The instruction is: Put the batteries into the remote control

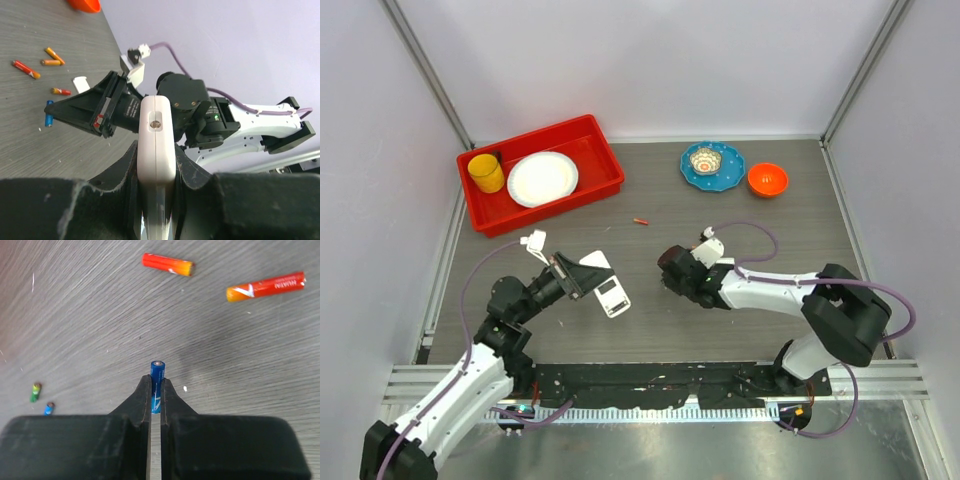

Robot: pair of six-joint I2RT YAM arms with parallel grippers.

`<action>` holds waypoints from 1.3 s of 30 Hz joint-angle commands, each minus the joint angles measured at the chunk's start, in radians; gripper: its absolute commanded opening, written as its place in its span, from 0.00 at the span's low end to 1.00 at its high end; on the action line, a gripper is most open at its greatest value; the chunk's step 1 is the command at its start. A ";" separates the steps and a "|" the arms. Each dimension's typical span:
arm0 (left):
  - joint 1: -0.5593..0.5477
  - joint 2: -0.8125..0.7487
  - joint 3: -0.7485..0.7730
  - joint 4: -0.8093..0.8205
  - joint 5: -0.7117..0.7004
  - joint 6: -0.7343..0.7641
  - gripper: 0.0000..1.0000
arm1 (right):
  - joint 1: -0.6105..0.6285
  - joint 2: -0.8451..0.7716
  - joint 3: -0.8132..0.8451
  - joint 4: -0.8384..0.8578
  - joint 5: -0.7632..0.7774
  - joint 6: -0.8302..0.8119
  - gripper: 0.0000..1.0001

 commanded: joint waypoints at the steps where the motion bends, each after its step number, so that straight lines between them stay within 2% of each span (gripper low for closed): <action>1: 0.005 -0.086 -0.007 -0.051 -0.104 0.015 0.00 | -0.006 0.017 0.001 -0.026 0.111 0.365 0.01; 5: 0.005 -0.114 -0.022 -0.074 -0.132 0.004 0.00 | -0.011 0.033 0.049 -0.154 0.172 0.431 0.01; 11: 0.002 -0.114 -0.031 -0.065 -0.144 -0.005 0.00 | -0.016 0.101 0.096 -0.245 0.154 0.615 0.01; 17: -0.001 -0.113 -0.030 -0.070 -0.151 -0.005 0.00 | -0.016 0.139 0.150 -0.256 0.188 0.666 0.01; 19: -0.004 -0.114 -0.031 -0.076 -0.153 -0.005 0.00 | -0.014 0.156 0.169 -0.254 0.189 0.655 0.05; 20: -0.003 -0.114 -0.030 -0.077 -0.153 -0.005 0.00 | -0.016 0.162 0.175 -0.254 0.186 0.632 0.16; 21: -0.004 -0.117 -0.030 -0.079 -0.153 -0.005 0.00 | -0.014 0.176 0.179 -0.256 0.182 0.621 0.22; 24: -0.004 -0.123 -0.031 -0.091 -0.153 -0.004 0.00 | -0.016 0.185 0.182 -0.265 0.163 0.604 0.36; 30: -0.004 -0.128 -0.048 -0.099 -0.162 -0.016 0.00 | -0.016 0.181 0.153 -0.253 0.151 0.608 0.40; 33: -0.004 -0.128 -0.051 -0.099 -0.161 -0.021 0.00 | -0.014 0.158 0.152 -0.233 0.159 0.546 0.43; 36: -0.004 -0.130 -0.051 -0.100 -0.158 -0.021 0.00 | -0.014 0.093 0.147 -0.170 0.168 0.370 0.46; 37: -0.004 -0.128 -0.051 -0.102 -0.156 -0.021 0.00 | -0.013 0.075 0.135 -0.140 0.169 0.306 0.46; 38: -0.004 -0.128 -0.051 -0.102 -0.156 -0.021 0.00 | -0.014 0.051 0.130 -0.094 0.171 0.149 0.48; 39: -0.006 -0.130 -0.051 -0.102 -0.153 -0.019 0.00 | -0.014 0.009 0.121 -0.055 0.169 0.062 0.52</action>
